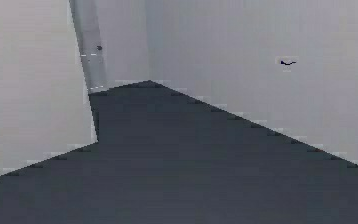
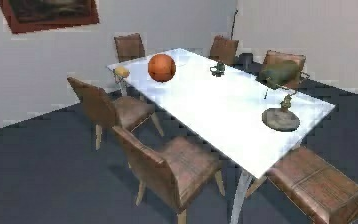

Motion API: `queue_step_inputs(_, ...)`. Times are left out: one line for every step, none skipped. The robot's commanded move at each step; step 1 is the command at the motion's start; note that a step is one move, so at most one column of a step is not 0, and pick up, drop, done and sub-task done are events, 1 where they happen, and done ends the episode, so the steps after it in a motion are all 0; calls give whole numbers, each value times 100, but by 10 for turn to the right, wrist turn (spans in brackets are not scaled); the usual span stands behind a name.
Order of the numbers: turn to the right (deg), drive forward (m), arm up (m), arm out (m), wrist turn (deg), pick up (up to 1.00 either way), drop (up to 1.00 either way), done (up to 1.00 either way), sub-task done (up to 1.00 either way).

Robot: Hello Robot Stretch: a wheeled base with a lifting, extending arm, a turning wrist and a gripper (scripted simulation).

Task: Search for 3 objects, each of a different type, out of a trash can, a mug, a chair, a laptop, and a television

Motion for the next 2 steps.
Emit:
queue_step_inputs(390,0,0,0,0,0,0,0,0)
queue_step_inputs(0,100,0,0,0,0,0,0,0)
